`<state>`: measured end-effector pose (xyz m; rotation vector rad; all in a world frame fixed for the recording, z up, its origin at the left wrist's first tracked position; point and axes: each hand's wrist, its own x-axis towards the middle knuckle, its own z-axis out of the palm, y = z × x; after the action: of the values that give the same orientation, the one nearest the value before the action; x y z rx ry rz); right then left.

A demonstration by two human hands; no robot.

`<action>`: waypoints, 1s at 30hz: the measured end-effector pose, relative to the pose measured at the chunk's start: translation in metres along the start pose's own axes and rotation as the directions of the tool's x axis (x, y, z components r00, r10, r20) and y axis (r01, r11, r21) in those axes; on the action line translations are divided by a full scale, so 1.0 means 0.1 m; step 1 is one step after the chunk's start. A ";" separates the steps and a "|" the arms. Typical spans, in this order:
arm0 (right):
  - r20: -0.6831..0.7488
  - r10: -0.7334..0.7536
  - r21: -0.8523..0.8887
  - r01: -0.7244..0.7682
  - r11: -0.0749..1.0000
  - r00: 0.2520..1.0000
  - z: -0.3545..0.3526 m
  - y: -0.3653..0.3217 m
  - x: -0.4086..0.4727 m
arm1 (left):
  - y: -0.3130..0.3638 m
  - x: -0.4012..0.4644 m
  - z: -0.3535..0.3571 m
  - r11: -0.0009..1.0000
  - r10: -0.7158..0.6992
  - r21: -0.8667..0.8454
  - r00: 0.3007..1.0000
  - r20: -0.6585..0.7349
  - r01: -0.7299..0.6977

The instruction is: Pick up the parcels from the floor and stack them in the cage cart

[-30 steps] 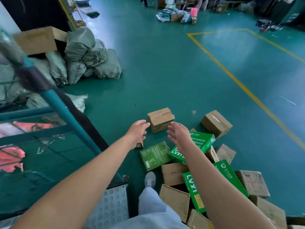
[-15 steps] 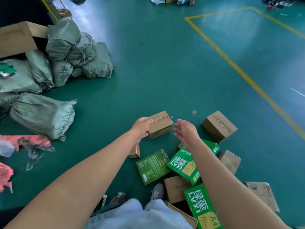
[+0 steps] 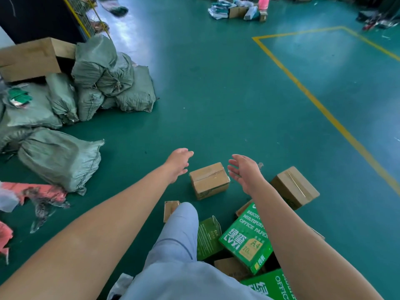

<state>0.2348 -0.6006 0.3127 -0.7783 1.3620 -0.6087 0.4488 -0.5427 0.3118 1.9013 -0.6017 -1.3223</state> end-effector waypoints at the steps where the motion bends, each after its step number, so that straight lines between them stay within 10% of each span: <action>1: 0.002 -0.006 -0.001 0.006 1.000 1.000 0.01 -0.04 0.05 | 0.03 0.06 0.00 1.000 0.002 0.002 1.000 -0.002 -0.002; 30: -0.201 0.342 -0.243 -0.384 0.891 0.918 0.39 -0.04 4.58 | 0.46 5.27 0.34 0.856 -0.348 0.443 0.931 0.110 0.267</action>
<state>0.3319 -0.9536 0.0339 -0.6808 1.7097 -0.1817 0.6087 -0.9623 0.0302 2.3157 -0.7469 -1.6994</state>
